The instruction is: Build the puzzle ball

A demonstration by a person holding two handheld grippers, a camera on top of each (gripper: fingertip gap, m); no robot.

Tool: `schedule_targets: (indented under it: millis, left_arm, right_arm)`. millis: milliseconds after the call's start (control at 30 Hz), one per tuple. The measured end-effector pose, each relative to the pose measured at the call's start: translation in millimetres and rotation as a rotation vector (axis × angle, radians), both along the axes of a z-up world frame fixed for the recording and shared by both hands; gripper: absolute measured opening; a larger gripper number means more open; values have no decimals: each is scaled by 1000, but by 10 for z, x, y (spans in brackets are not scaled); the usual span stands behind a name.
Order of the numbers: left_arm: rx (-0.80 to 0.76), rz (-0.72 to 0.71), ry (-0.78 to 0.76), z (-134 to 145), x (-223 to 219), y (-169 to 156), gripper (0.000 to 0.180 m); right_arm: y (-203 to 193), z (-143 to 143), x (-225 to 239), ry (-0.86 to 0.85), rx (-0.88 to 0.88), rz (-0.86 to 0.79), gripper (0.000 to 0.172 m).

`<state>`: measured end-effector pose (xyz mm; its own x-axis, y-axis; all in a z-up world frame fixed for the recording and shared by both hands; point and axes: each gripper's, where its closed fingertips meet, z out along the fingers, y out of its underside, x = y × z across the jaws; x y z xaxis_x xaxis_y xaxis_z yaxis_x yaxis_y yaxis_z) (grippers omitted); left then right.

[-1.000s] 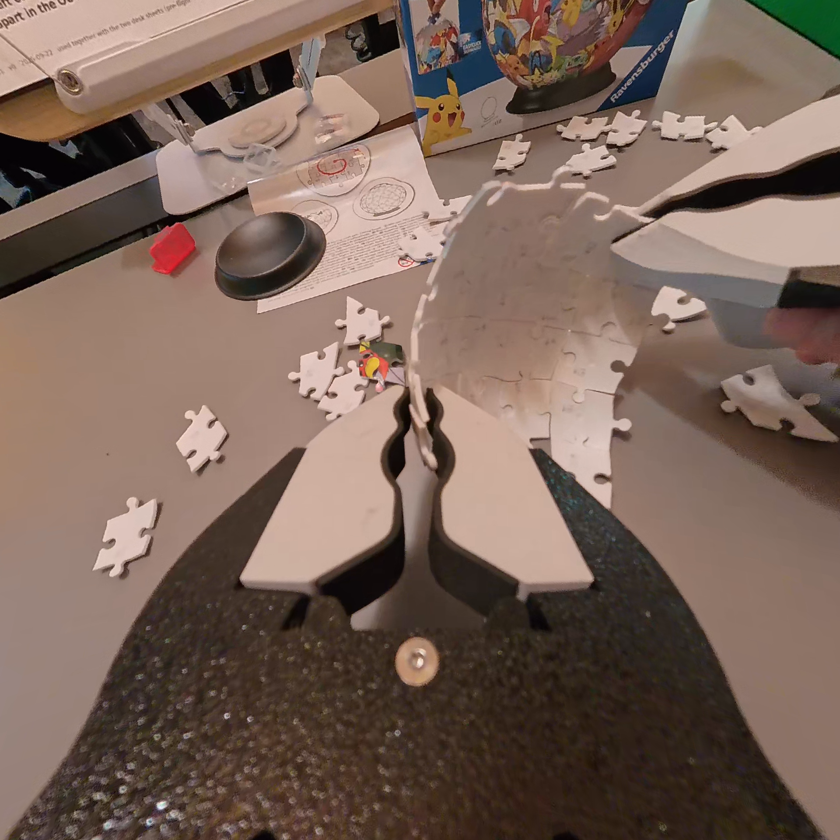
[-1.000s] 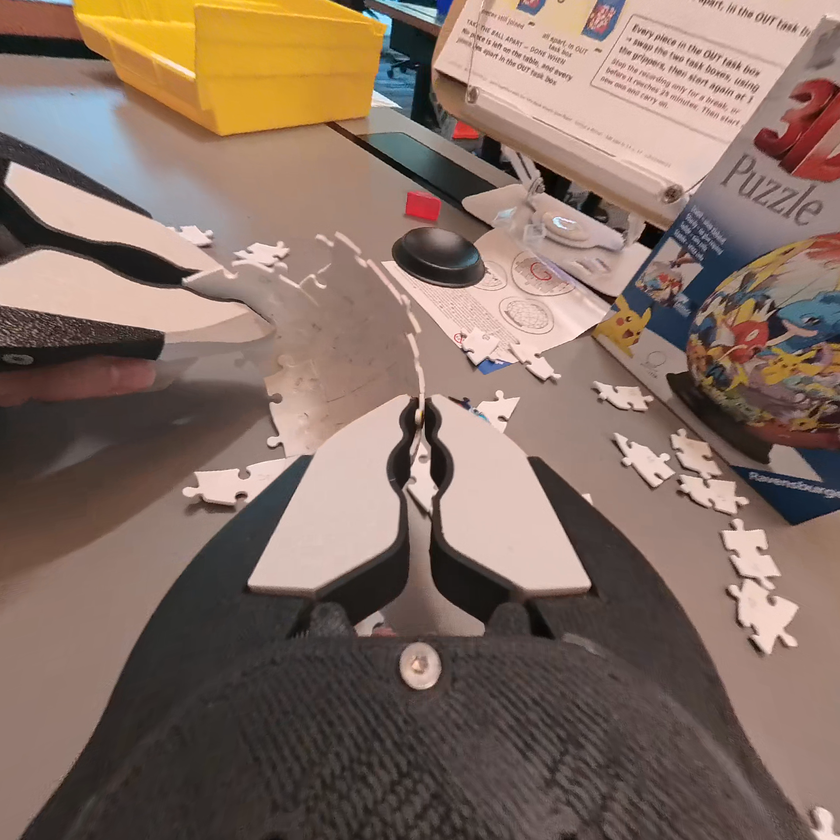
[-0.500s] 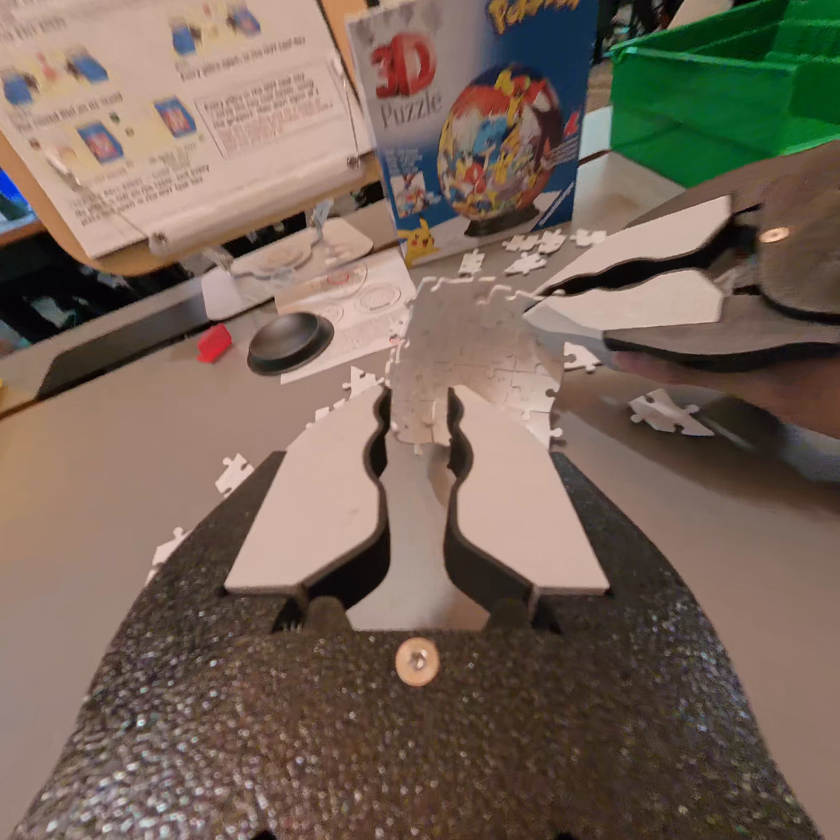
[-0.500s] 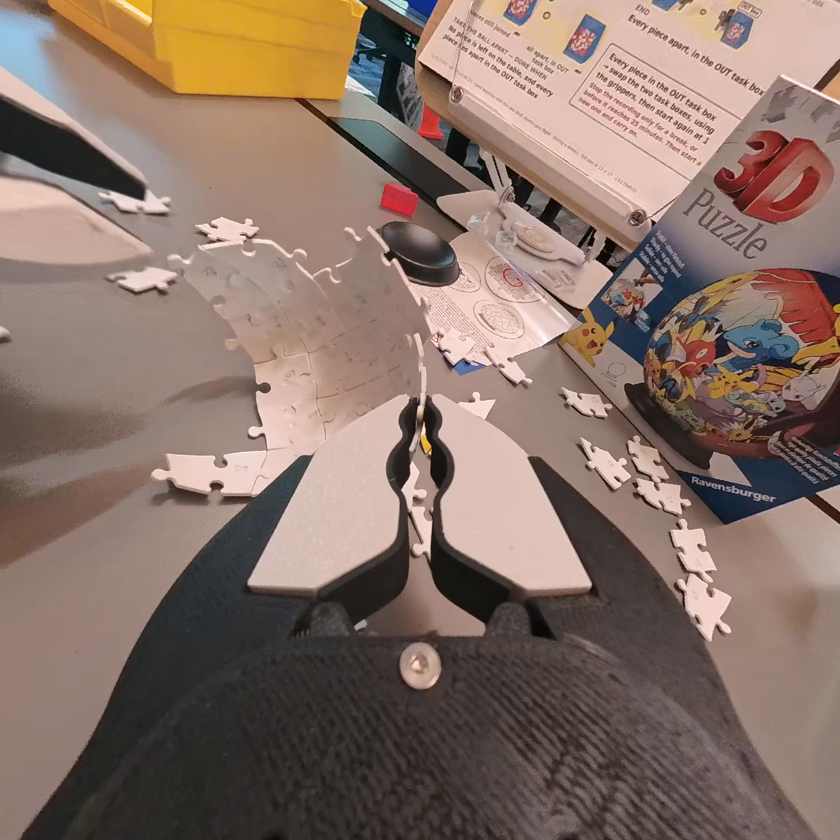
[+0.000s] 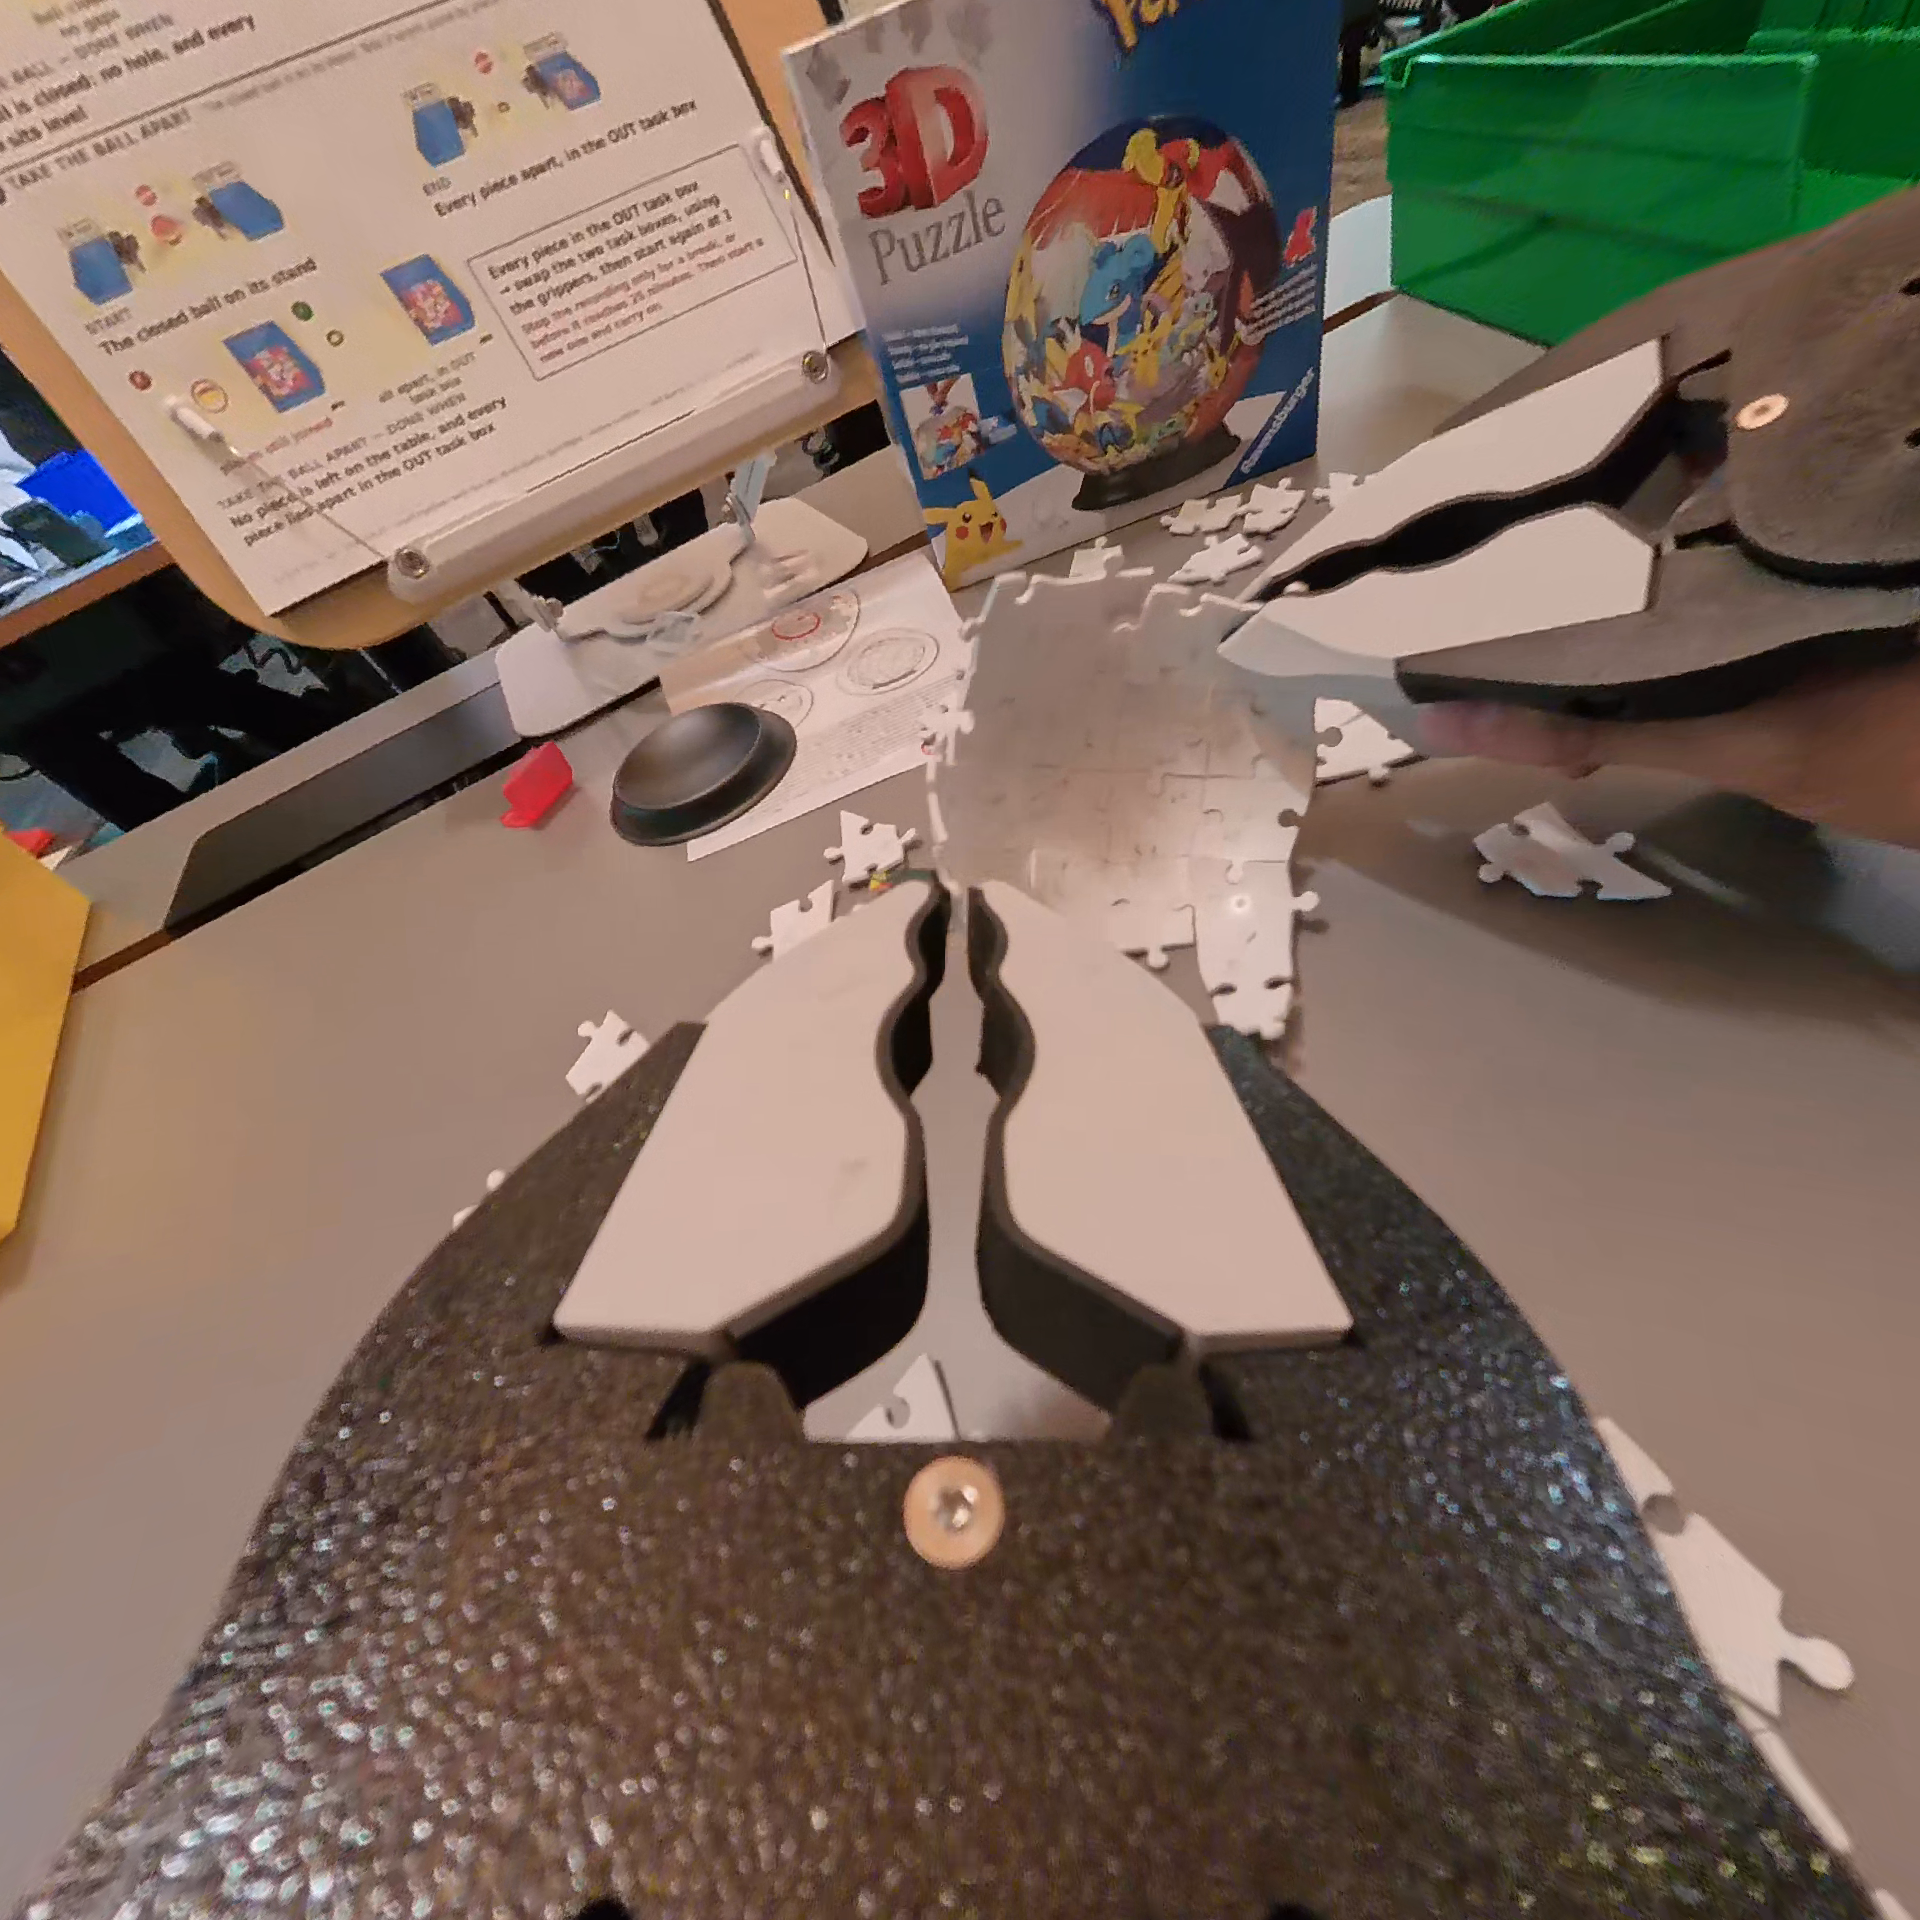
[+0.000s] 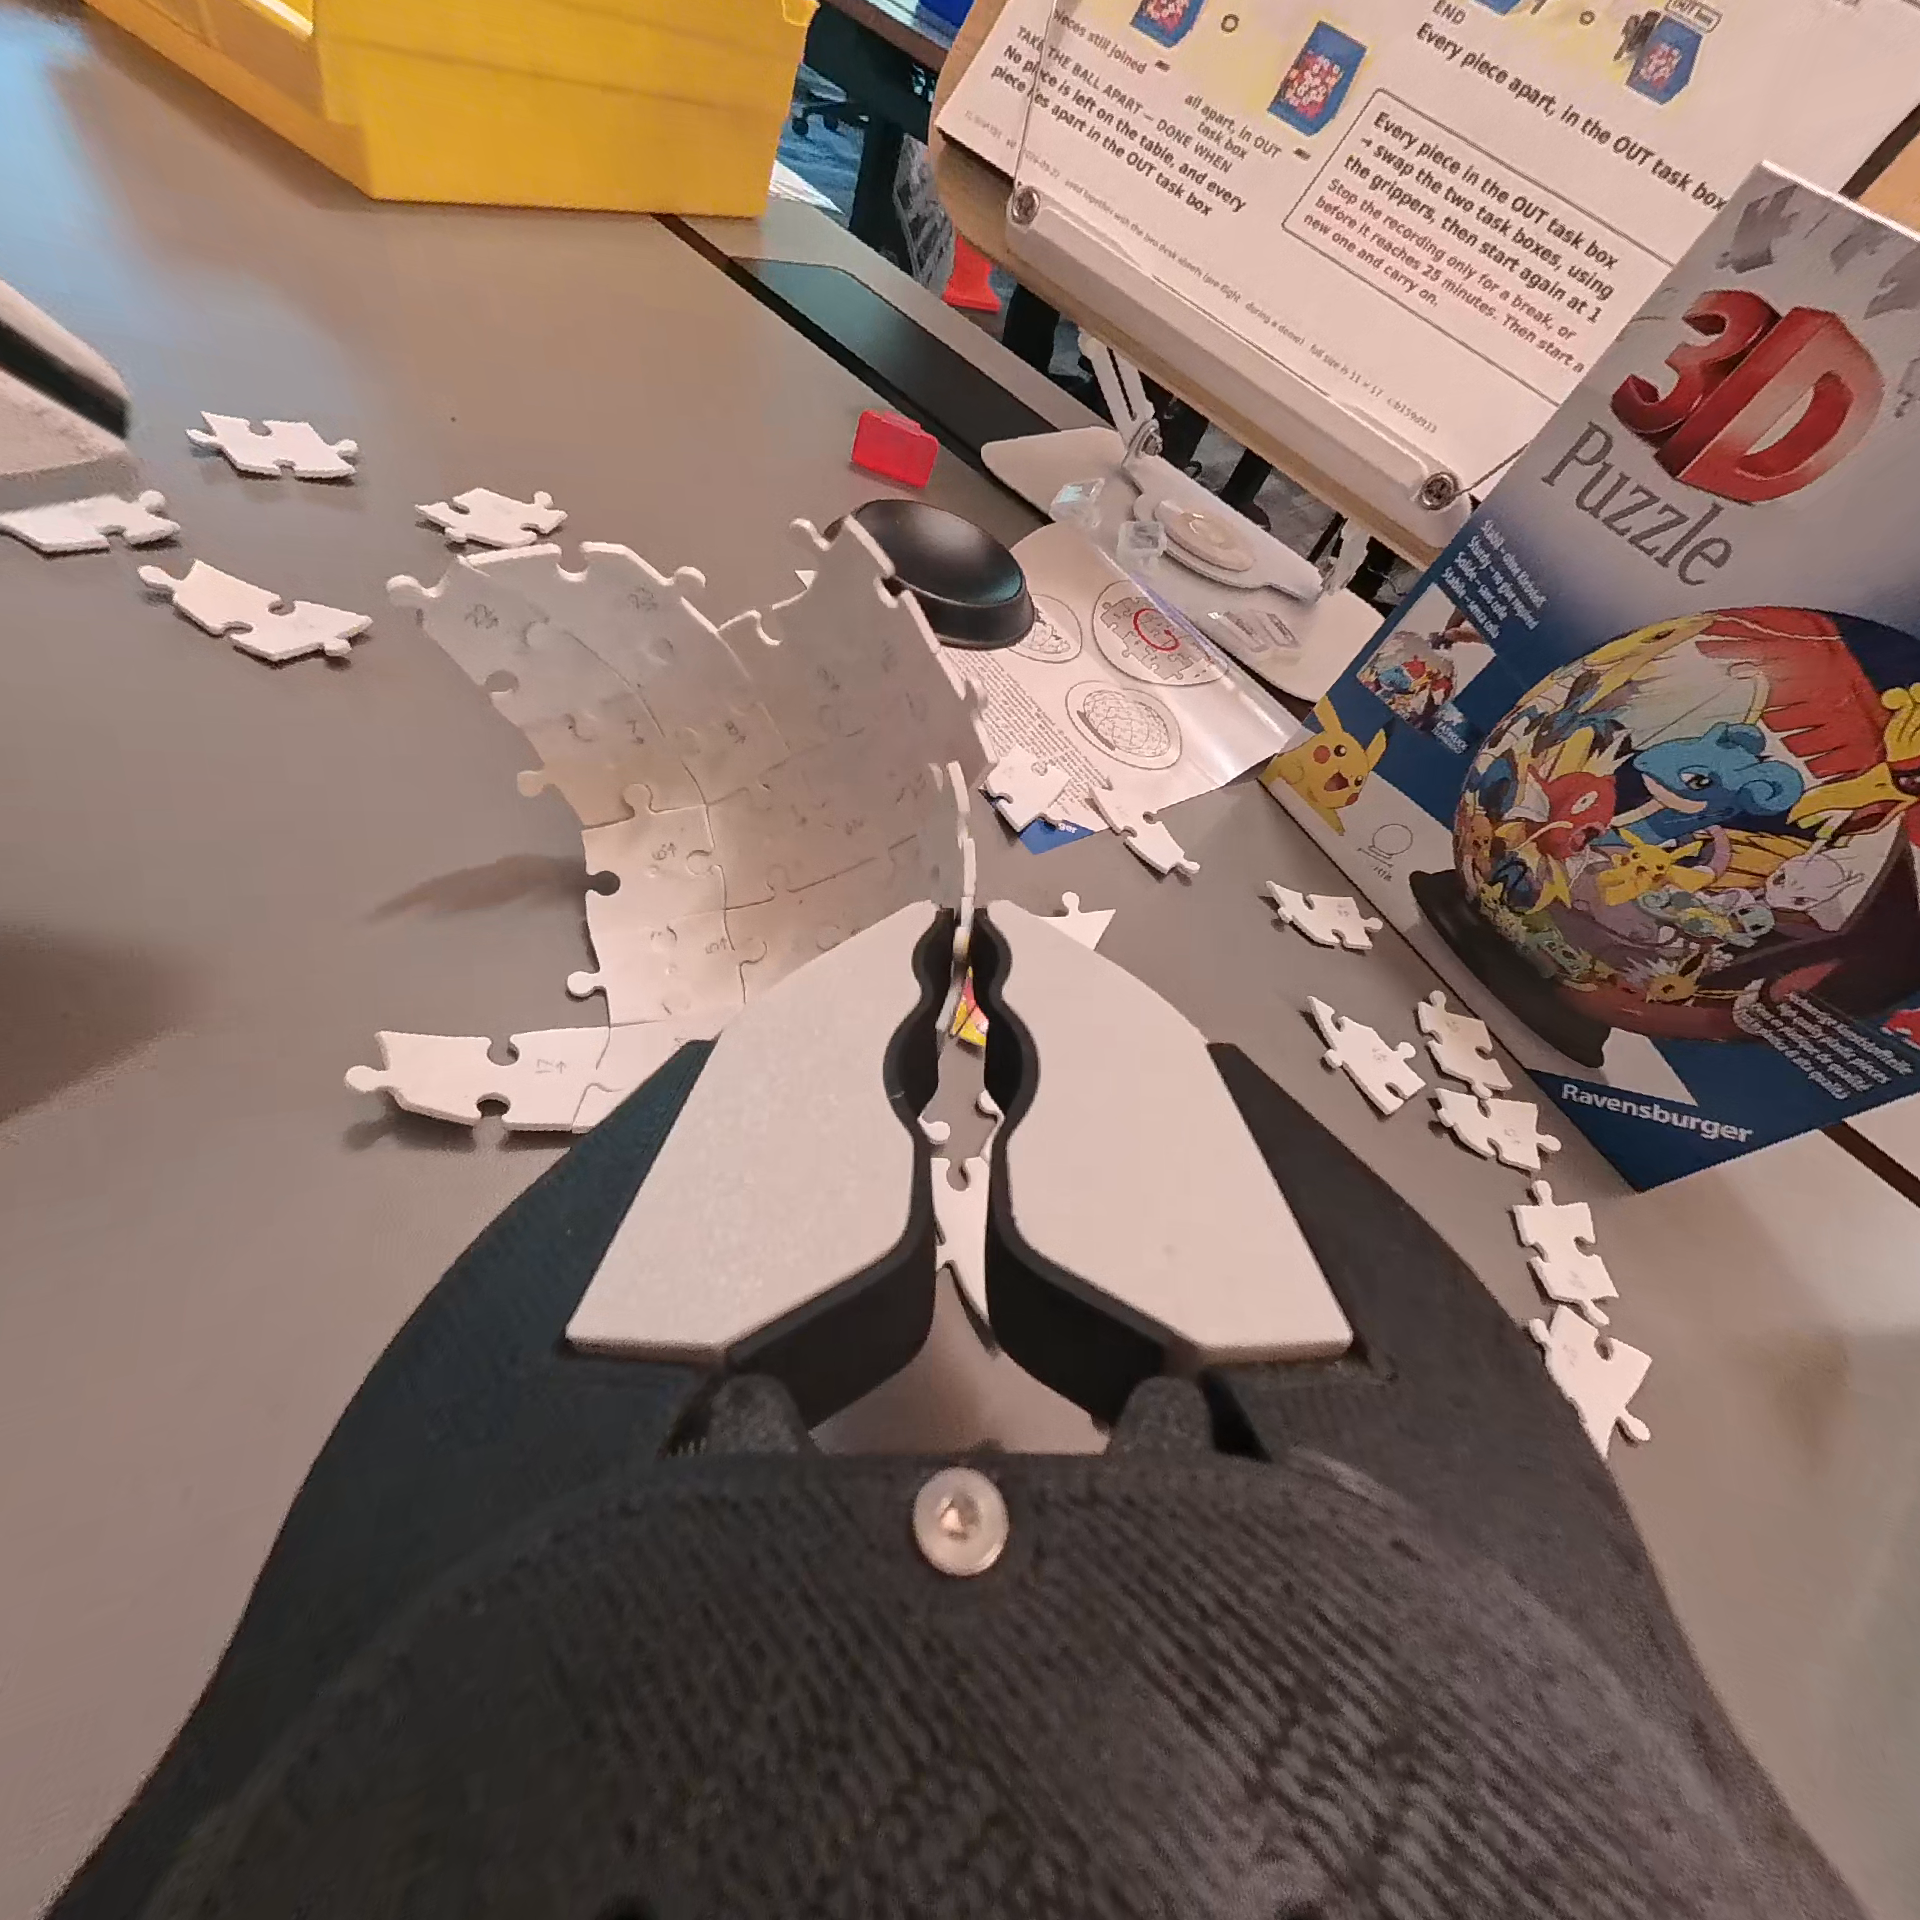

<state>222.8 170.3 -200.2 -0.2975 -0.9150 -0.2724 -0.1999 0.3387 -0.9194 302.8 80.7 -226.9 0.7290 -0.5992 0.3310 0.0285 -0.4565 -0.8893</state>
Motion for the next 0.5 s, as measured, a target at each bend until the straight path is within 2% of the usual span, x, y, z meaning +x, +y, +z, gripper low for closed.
schedule_targets:
  millis: [133, 300, 500]
  left_arm:
    - [24, 27, 19, -64, -11, 128, 0]
    - [-31, 53, 2, -58, 0, 244, 0]
    - [5, 92, -135, 70, 17, 410, 0]
  right_arm:
    - [3, -2, 4, -5, -10, 2, 3]
    - [3, -3, 2, -7, -13, 2, 3]
    - [-3, -7, 2, -5, -14, 1, 3]
